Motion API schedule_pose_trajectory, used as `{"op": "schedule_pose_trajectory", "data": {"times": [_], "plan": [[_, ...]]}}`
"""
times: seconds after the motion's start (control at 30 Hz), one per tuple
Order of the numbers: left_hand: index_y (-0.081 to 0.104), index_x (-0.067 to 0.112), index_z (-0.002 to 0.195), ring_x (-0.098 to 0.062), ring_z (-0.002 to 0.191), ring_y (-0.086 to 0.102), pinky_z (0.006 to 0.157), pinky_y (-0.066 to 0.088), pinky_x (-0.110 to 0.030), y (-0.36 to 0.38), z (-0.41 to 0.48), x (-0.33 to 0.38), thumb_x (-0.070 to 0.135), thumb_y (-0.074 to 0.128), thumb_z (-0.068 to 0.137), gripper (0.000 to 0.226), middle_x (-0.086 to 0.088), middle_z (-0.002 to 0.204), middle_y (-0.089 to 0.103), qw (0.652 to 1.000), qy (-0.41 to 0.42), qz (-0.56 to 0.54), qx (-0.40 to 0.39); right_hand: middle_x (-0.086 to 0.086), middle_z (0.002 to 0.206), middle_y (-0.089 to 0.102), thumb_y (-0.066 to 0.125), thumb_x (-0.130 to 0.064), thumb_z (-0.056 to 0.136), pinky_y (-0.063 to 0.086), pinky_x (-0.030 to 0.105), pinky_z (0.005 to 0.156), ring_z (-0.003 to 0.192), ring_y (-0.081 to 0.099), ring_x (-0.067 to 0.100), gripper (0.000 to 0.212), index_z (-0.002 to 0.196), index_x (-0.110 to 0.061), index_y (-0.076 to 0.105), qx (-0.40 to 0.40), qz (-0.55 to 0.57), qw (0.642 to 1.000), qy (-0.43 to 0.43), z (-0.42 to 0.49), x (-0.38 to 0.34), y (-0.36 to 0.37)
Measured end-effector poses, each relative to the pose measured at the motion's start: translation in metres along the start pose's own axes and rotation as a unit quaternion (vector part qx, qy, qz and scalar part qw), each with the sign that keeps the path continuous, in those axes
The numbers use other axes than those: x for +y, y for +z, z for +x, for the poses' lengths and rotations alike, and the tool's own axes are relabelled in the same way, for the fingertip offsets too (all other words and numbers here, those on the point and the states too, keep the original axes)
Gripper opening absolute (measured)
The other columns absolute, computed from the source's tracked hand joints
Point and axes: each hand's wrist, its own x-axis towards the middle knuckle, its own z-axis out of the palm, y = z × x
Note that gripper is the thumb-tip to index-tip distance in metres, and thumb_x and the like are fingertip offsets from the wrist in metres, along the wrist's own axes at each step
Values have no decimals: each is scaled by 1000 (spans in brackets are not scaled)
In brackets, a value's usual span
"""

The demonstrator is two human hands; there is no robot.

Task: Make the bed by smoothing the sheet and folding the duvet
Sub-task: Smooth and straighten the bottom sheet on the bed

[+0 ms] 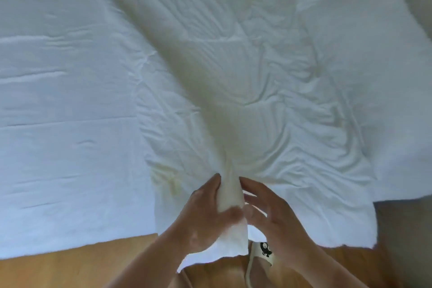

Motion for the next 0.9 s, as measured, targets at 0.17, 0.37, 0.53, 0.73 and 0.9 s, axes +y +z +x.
{"op": "schedule_pose_trajectory", "data": {"times": [0.17, 0.37, 0.53, 0.73, 0.9], "plan": [[61, 33, 99, -11, 85, 69, 76, 60, -35, 65, 43, 72, 31, 78, 78, 27, 11, 91, 70, 997, 6, 74, -34, -32, 144, 37, 85, -51, 60, 49, 21, 100, 131, 41, -12, 117, 153, -51, 14, 68, -28, 997, 16, -31, 25, -52], [64, 24, 90, -21, 81, 68, 71, 56, -37, 137, 86, 140, 38, 73, 79, 20, 1, 85, 70, 986, -13, 148, -71, -18, 135, 38, 61, -66, 65, 47, 9, 89, 113, 48, -11, 104, 155, -41, 16, 276, -55, 959, 26, -25, 47, -102], [65, 17, 83, -20, 75, 71, 80, 57, -44, 158, 127, 160, 46, 61, 87, 29, 4, 79, 73, 952, -53, 252, -165, -22, 115, 63, 53, -71, 83, 50, 19, 91, 104, 62, -1, 63, 139, -44, 44, 362, -18, 931, 41, -10, 75, -131], [30, 43, 146, -15, 143, 32, 113, 36, -35, 82, 232, 192, 64, 69, 76, 82, 10, 154, 32, 671, 199, 688, -191, -25, 76, 69, 68, -20, 90, 44, 12, 59, 62, 64, 2, 32, 112, -44, 63, 357, 94, 927, 68, -10, 96, -126], [27, 44, 149, -12, 147, 29, 118, 19, -50, 34, 307, 174, 93, 24, 72, 91, 15, 152, 40, 497, 178, 812, -250, -10, 94, 73, 68, -8, 91, 54, 26, 77, 89, 68, 10, 28, 100, -34, 72, 403, 185, 892, 90, -11, 100, -107]]}}
